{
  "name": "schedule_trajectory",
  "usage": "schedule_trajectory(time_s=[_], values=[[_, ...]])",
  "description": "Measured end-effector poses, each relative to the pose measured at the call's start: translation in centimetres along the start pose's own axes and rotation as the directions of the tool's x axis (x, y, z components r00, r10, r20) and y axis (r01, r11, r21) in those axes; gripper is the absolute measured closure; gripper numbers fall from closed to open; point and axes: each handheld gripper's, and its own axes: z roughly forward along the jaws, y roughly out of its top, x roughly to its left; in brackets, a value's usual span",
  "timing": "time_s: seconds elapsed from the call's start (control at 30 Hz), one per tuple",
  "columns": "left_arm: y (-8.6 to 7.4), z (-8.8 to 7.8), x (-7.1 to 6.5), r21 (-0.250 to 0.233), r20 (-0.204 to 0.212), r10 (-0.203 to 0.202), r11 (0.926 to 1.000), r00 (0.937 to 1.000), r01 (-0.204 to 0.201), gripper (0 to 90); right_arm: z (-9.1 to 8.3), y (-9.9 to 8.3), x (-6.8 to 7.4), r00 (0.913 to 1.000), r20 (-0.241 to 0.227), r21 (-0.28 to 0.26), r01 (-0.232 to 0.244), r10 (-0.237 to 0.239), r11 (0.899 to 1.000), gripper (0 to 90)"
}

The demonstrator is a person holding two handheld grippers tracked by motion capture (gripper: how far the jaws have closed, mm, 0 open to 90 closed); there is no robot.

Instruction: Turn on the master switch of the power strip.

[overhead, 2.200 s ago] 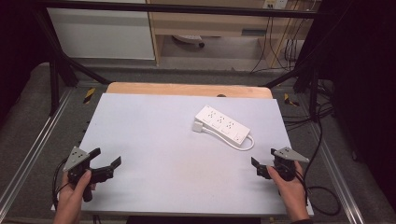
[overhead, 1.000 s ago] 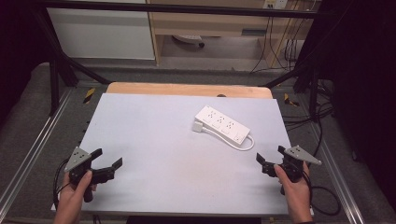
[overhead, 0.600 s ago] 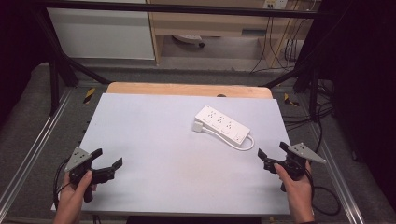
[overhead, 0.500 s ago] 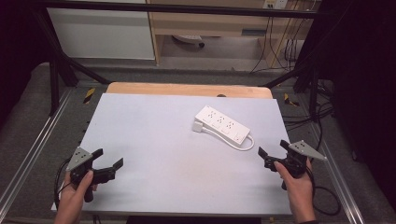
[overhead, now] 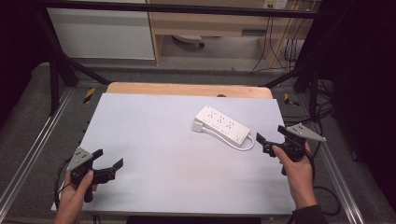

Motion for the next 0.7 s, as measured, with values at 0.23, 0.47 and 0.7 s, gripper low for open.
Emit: schedule_trajectory(time_s=[0.23,0.47,0.7], values=[[0.0,0.0,0.0,-0.002,0.0,-0.003,1.0,1.0,0.003,8.5,1.0,1.0,0.2,0.9997,-0.021,0.018,0.009,-0.008,1.0,4.7],[0.0,0.1,0.0,0.002,0.002,0.004,1.0,1.0,-0.004,8.3,1.7,1.4,-0.1,0.9998,-0.02,0.03,-0.009,0.01,1.0,14.7],[0.0,0.1,0.1,0.004,0.0,0.004,1.0,1.0,-0.004,8.3,2.5,1.7,-0.8,0.9991,-0.008,0.016,-0.041,0.041,0.999,25.5]])
